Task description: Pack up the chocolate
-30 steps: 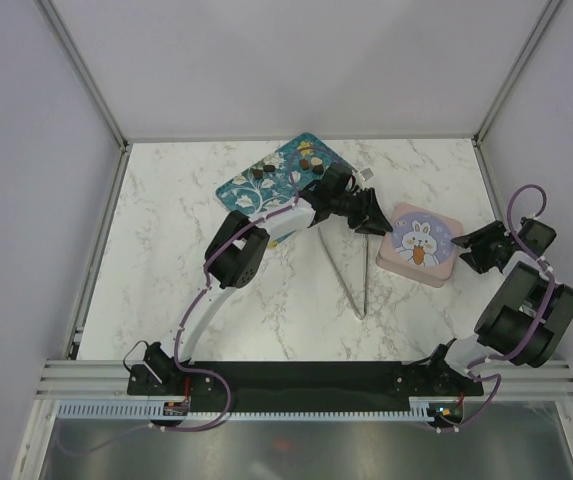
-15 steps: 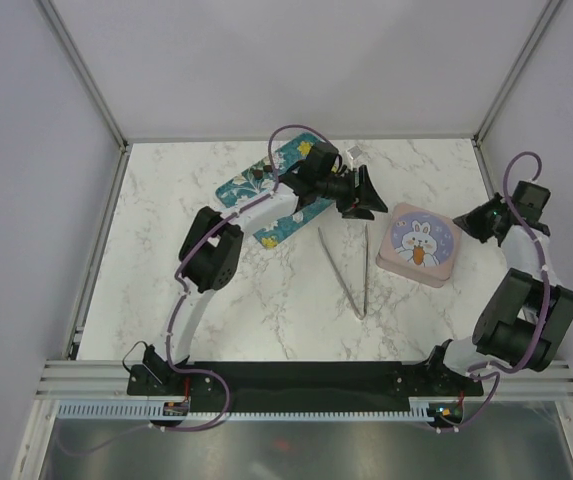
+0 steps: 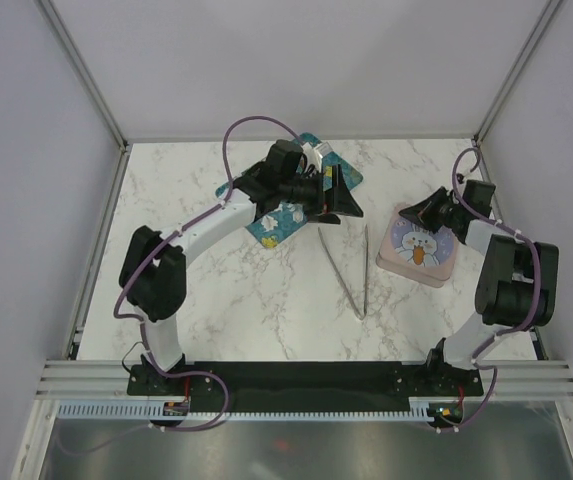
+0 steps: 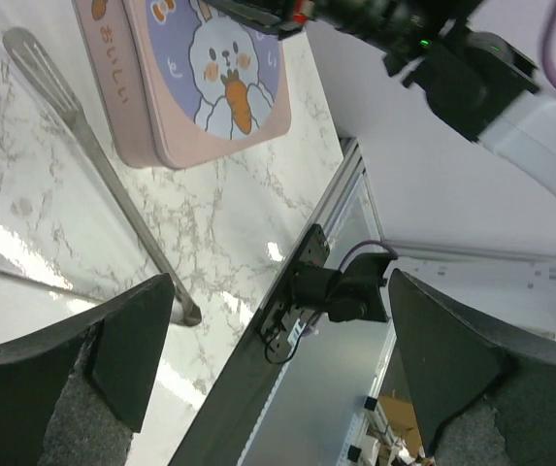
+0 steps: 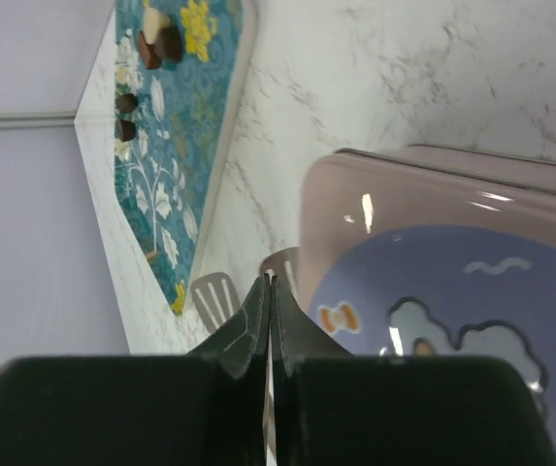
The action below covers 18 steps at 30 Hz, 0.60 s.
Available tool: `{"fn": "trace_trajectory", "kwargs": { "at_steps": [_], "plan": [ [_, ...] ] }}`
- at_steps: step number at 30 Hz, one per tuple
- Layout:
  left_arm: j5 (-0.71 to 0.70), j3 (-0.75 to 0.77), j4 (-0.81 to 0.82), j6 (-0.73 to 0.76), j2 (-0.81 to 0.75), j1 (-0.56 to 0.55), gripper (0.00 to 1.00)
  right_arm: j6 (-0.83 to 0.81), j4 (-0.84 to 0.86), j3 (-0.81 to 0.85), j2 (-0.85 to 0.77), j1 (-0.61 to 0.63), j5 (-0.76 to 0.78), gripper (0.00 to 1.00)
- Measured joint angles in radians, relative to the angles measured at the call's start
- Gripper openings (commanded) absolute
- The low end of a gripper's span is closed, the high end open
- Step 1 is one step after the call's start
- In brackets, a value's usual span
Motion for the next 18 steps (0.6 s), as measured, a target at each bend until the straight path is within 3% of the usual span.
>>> {"fn": "trace_trajectory", "kwargs": {
  "at_steps": [8, 18],
  "plan": [
    [-0.061, -0.083, -0.076, 0.083, -0.121, 0.000, 1.00, 0.038, 0.192, -0.084, 0.131, -0.012, -0.159, 0.02],
    [-0.134, -0.079, -0.152, 0.150, -0.216, 0.000, 1.00, -0.021, -0.025, 0.028, 0.027, 0.002, -0.091, 0.04]
  ]
}}
